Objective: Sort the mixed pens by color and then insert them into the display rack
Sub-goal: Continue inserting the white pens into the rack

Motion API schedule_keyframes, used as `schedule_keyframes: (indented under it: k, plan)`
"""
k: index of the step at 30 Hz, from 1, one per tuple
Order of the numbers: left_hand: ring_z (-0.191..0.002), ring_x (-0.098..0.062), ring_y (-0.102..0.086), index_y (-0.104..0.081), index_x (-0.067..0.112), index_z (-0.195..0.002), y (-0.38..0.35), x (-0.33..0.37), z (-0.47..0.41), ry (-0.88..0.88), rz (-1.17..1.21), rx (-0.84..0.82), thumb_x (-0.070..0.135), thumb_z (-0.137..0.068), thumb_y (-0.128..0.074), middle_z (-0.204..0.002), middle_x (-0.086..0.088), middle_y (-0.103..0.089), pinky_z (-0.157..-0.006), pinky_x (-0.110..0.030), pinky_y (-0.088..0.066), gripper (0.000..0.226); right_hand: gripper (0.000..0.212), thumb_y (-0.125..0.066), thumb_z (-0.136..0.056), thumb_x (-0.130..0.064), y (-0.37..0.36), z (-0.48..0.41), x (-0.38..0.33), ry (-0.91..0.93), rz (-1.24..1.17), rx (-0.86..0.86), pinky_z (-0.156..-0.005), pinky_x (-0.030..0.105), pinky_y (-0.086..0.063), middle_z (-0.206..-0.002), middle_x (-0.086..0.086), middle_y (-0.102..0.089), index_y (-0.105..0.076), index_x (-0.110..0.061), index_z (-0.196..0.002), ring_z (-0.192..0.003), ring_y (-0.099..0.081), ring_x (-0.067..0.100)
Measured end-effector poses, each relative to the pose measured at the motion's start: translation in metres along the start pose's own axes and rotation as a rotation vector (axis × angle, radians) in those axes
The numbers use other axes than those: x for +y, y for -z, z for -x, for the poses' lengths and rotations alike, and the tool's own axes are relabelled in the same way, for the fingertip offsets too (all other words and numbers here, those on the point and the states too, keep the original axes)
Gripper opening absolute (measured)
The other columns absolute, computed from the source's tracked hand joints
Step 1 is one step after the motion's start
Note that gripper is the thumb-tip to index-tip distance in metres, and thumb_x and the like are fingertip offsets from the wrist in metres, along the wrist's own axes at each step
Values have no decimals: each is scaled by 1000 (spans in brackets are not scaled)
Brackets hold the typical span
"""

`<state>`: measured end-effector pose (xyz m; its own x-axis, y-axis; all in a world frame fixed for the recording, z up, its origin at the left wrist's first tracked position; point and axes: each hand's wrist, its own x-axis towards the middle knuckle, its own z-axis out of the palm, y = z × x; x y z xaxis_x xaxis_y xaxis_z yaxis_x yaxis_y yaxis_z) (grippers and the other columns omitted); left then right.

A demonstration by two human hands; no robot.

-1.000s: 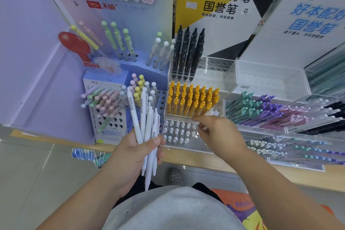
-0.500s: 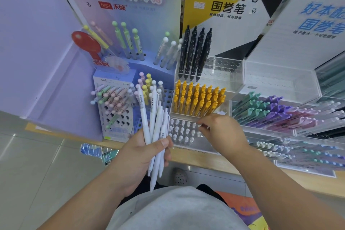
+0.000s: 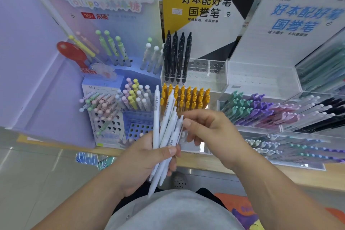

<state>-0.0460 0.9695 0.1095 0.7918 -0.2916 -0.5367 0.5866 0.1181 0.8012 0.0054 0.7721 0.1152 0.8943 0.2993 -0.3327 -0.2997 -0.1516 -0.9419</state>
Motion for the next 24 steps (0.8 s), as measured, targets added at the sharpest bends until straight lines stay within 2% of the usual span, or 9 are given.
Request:
schedule_keyframes:
  k: [2, 5, 9, 14, 19, 21, 24]
  plan:
    - [-69, -25, -61, -63, 4, -111, -6, 3, -3, 14, 6, -45, 21, -82, -70, -89, -15, -69, -64, -38, -53, 35, 11, -64, -94, -12, 1, 4, -1, -10, -60, -50, -58, 25, -47, -72, -2, -67, -73, -8, -99, -65, -60, 12]
    - [-71, -25, -62, -64, 7, -113, -14, 4, -7, 13, -23, -43, 22, -83, -67, -92, -14, -71, -64, -38, -53, 34, 11, -64, -94, -9, 7, 5, 3, -35, -119, -5, -57, 23, -45, -70, -7, -67, -72, -2, -96, -65, -58, 11]
    - [-76, -27, -64, -70, 13, -109, -18, 3, -9, 0, -7, -10, 20, -88, -70, -102, -16, -74, -63, -38, -53, 22, 9, -64, -93, -9, 16, 8, 5, -57, -200, 51, -59, 28, -45, -81, 12, -72, -72, -4, -95, -71, -64, 17]
    - [-69, -24, -67, -60, 6, -115, -22, 3, -12, 23, 45, 107, 6, -95, -57, -87, -11, -75, -56, -35, -53, 21, 8, -63, -93, -5, 24, 8, 3, -73, -259, 100, -59, 28, -54, -81, 14, -73, -71, -1, -93, -70, -68, 21]
    - [-65, -22, -65, -61, 4, -112, -14, -2, -17, 25, 56, 226, 5, -95, -59, -76, -9, -69, -58, -37, -51, 16, 8, -64, -91, -4, 38, 9, -5, 23, -275, 188, -62, 28, -59, -83, 17, -74, -72, -4, -91, -70, -70, 23]
    - [-63, -21, -59, -61, 5, -111, -7, -4, -19, 11, 48, 265, 5, -96, -58, -75, -9, -66, -63, -38, -49, 15, 8, -65, -91, -4, 50, 11, -7, 71, -237, 251, -64, 29, -59, -82, 16, -74, -72, -4, -91, -70, -70, 23]
    - [-63, -21, -57, -59, 3, -115, 3, -7, -19, -6, 41, 323, 7, -96, -59, -78, -10, -65, -65, -40, -48, 19, 7, -67, -90, -4, 60, 16, -2, 97, -44, 290, -67, 29, -60, -78, 12, -74, -74, -8, -91, -71, -72, 23]
